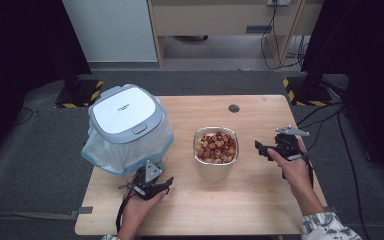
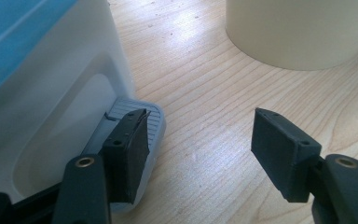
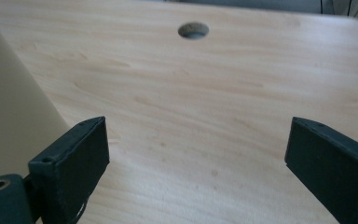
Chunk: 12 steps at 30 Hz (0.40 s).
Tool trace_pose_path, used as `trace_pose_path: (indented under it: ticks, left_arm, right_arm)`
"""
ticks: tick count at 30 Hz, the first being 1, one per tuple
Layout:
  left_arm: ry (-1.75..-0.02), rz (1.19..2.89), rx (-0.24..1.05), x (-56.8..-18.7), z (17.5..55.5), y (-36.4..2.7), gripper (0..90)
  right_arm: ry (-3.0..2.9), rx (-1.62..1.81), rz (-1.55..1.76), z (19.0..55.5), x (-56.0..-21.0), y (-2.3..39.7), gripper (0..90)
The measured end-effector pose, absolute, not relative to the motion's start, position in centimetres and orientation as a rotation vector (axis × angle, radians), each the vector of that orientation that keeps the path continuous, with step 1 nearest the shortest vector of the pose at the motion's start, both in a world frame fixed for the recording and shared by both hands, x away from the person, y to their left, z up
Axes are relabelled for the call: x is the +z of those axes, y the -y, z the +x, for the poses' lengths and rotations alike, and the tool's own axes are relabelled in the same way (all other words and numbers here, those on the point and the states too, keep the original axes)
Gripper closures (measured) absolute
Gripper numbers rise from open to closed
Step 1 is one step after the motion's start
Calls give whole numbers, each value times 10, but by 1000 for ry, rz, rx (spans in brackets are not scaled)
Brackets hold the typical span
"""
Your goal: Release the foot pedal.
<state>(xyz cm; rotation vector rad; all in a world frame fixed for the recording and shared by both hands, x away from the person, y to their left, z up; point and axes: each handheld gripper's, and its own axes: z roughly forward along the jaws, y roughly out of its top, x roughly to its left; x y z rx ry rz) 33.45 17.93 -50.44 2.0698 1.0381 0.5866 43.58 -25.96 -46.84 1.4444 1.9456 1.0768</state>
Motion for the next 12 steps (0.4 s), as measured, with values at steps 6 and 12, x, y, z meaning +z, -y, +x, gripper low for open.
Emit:
trace_pose_path:
  ticks: [6,12]
  left_arm:
    - [-1039,2068,586,-504,335,-180,352]
    - [-1039,2069,588,-504,335,-180,348]
  right_arm:
    - [-2007,1004,1502,434,-496,259,66]
    - [-2036,965,1535,434,-515,257,63]
